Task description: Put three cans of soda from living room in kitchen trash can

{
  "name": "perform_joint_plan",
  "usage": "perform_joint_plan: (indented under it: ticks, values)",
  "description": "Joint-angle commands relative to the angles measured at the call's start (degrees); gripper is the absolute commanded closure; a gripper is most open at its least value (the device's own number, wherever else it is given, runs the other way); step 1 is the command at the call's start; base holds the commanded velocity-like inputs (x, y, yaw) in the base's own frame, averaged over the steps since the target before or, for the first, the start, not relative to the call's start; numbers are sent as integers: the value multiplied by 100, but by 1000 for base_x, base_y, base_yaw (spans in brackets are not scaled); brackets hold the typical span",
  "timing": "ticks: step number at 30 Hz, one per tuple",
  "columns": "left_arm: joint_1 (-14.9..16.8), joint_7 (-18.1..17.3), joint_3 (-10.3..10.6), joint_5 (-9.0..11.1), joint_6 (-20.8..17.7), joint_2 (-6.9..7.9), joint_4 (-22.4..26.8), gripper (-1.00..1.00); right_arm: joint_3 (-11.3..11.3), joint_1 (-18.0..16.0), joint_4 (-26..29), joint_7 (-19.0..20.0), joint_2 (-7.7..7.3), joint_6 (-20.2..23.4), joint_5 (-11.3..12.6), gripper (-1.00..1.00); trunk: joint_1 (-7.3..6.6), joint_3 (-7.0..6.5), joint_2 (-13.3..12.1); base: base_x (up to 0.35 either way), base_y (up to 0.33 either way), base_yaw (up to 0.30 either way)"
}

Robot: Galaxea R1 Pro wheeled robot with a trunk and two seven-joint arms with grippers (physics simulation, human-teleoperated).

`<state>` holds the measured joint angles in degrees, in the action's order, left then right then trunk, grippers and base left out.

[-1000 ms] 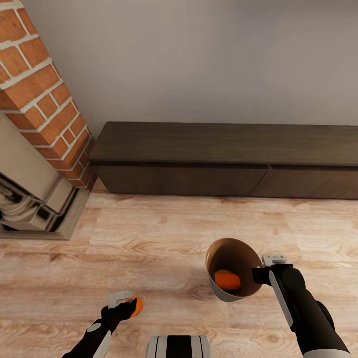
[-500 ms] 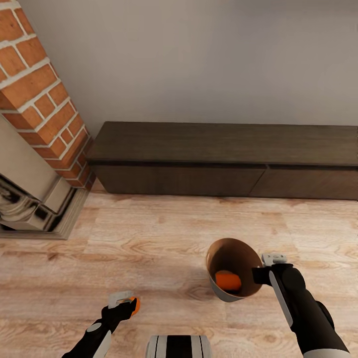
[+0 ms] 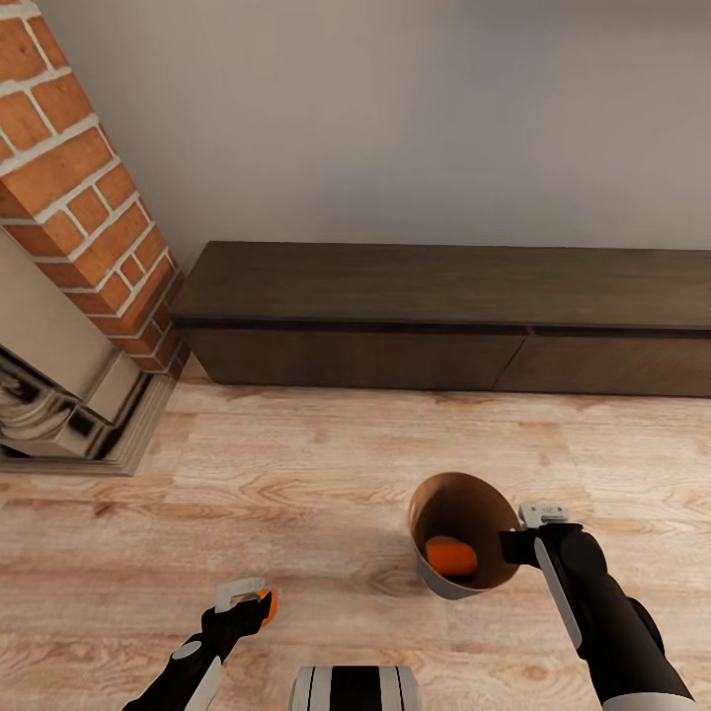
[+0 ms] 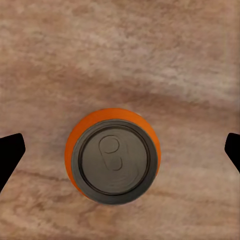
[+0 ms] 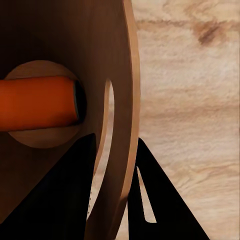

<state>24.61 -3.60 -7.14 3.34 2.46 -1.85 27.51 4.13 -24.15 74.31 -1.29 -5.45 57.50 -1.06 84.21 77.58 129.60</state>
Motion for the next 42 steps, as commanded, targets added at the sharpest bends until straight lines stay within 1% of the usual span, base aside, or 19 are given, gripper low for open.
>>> perform_joint_plan:
  ticks: [1,5,8,9,13,15,20,30,32,42]
  values:
    - [0,0,1,0,0,0,0,-100,3,-1,7,15,0,-2,44,100,0,0,0,0,0,0]
    - [0,0,-1,0,0,0,0,-100,8,-2,128,15,0,-2,44,100,0,0,0,0,0,0]
    - [0,1,-3,0,0,0,0,-100,7,-2,642,9,-9,2,38,100,0,0,0,0,0,0]
    - [0,0,-4,0,0,0,0,-100,9,-2,778,8,-24,4,16,100,0,0,0,0,0,0]
    - [1,0,-3,0,0,0,0,-100,10,-2,960,7,-41,4,-109,100,0,0,0,0,0,0]
    - [0,2,-1,0,0,0,0,-100,13,-2,1046,6,-48,3,-229,100,0,0,0,0,0,0]
    - [0,0,-3,0,0,0,0,-100,14,-2,1168,8,-52,5,-312,100,0,0,0,0,0,0]
    - [0,0,-2,0,0,0,0,-100,3,-2,1207,14,-45,5,-324,100,0,0,0,0,0,0]
    - [0,0,1,0,0,0,0,-100,1,-2,1208,14,-44,4,-324,100,44,36,80,0,0,0]
    - [0,0,-3,0,0,0,0,-100,0,-2,1208,15,-43,5,-322,100,44,36,80,0,0,0]
